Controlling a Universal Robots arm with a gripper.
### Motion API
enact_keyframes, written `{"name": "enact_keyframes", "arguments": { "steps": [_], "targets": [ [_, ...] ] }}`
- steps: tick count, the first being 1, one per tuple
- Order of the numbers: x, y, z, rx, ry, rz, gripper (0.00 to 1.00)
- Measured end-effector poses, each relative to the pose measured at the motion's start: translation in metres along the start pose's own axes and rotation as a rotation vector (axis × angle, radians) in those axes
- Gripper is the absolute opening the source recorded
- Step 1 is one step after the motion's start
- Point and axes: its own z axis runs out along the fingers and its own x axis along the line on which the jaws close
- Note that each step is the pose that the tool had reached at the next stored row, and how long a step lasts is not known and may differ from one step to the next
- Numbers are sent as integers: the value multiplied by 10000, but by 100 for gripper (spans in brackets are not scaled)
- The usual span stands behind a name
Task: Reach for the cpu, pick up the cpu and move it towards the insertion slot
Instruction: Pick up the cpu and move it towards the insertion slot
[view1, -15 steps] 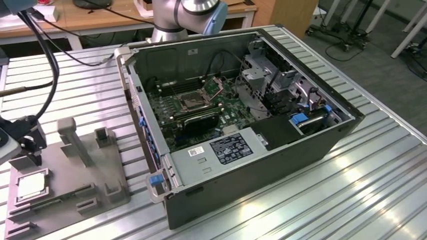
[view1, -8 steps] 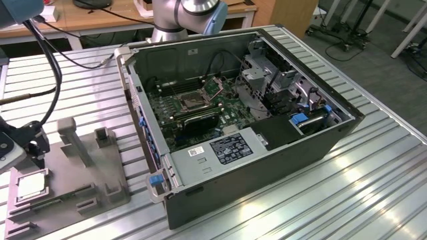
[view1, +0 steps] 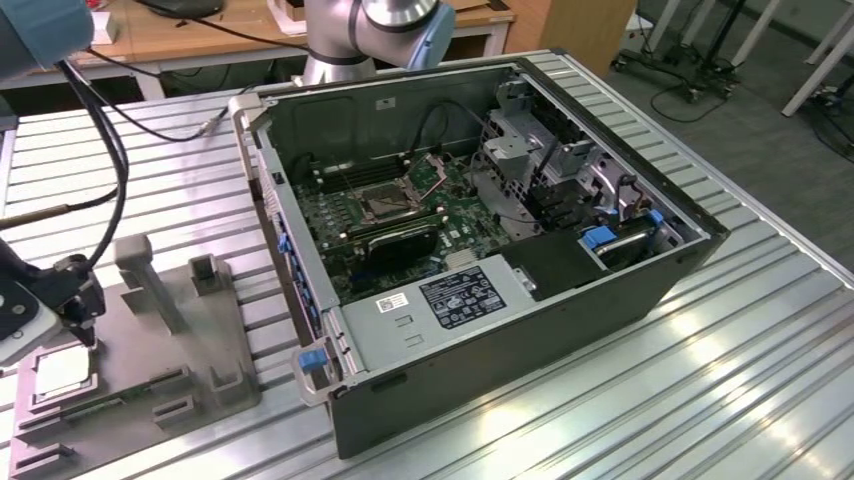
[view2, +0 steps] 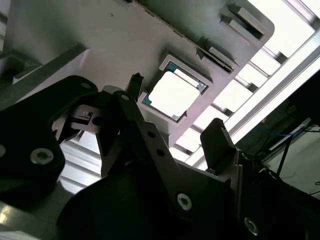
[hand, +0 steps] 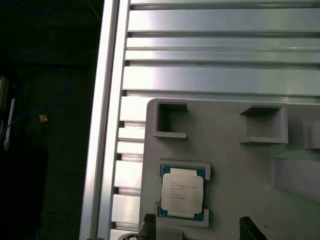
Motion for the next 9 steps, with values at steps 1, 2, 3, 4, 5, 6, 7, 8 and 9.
{"name": "enact_keyframes", "arguments": {
  "steps": [1,2,3,4,5,6,7,8,9],
  "targets": [
    [0,-2,18,0,0,0,74],
    [1,-3,36,0,0,0,74],
    [1,-5,54,-1,0,-1,74],
    [2,-6,72,0,0,-3,74],
    [3,-6,90,0,0,-2,74],
    [4,-5,110,0,0,-2,74],
    [5,-5,127,1,1,-1,74],
    [5,-6,145,0,1,-1,74],
    [6,-7,163,-1,-1,-1,74]
  ]
}}
